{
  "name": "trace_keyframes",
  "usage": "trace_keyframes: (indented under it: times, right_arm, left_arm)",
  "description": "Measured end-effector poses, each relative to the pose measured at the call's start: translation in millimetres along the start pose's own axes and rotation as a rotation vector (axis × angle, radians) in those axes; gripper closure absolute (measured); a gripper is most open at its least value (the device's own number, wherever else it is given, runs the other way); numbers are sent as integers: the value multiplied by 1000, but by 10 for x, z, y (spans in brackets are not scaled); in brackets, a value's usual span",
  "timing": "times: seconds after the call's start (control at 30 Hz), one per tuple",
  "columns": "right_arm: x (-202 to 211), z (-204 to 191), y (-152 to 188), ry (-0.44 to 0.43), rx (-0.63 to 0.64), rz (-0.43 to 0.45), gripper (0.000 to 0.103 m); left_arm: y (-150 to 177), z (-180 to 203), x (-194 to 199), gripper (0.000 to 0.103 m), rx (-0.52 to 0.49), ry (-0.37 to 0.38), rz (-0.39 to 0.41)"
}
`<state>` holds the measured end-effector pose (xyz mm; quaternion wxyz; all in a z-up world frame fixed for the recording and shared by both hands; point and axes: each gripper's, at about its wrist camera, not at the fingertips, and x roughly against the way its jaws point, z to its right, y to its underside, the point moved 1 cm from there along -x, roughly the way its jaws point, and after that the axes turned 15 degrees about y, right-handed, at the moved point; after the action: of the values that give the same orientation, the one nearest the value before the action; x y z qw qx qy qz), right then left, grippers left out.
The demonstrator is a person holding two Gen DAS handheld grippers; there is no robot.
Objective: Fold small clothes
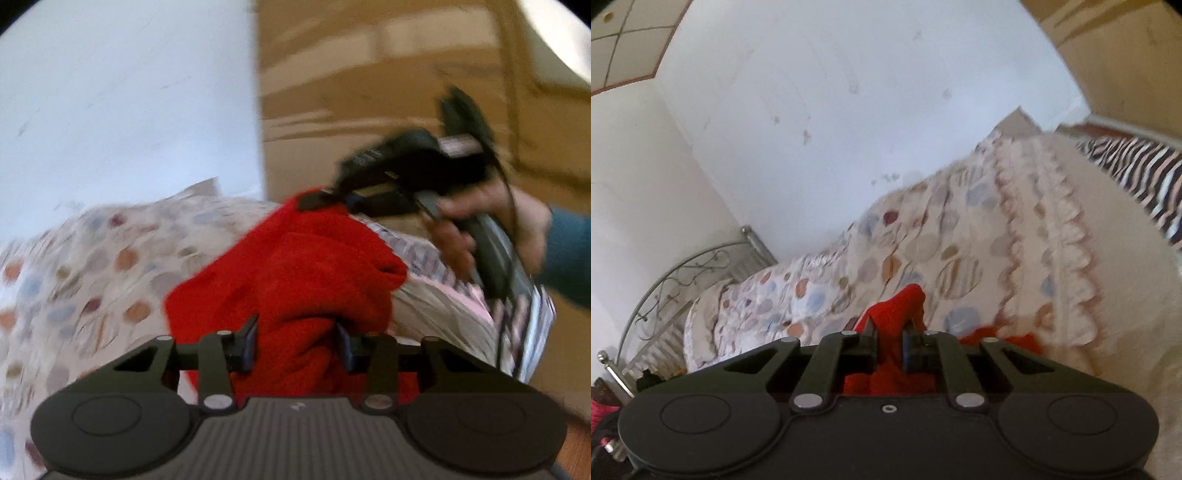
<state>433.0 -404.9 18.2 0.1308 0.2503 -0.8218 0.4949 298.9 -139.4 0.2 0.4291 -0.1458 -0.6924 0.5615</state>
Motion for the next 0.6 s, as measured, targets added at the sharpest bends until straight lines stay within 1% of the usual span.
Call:
trace_keyframes:
  times: [0.07,0.13,0.2,0.27,0.37,0.4,0.43,0.47,0.5,0.6]
  right_arm:
    - [51,175,20,41,-15,-2,92]
    - [34,367,98,92,-27,-32,92]
    - [-33,549,222,131,-51,-68,92]
    - [-98,669,352,149,-68,-87,92]
    - [-181,758,511,152,-100,-101,90]
    - [-196,763,535,147,-111,-102,90]
    - [-198,752,550,144,-112,-99,90]
    - [-183,720,557,145,-93,-93,89]
    - [-184,676,556,152,-64,-88,89]
    - [-170,534,558,191,40,-73,89]
  left_arm:
    - [16,167,-146,58,-76,15,-60]
    - [58,298,-279,58,-143,-6,-102]
    - [93,364,-359,58,-177,-20,-119]
    - [126,390,-373,58,-202,-18,-127]
    - [182,393,-327,55,-217,-2,-112]
    - [197,389,-289,54,-216,3,-102]
    - [203,374,-240,47,-206,11,-87]
    - [201,342,-188,44,-183,29,-71]
    - [190,300,-132,39,-147,53,-53]
    - [144,142,73,35,-7,130,20]
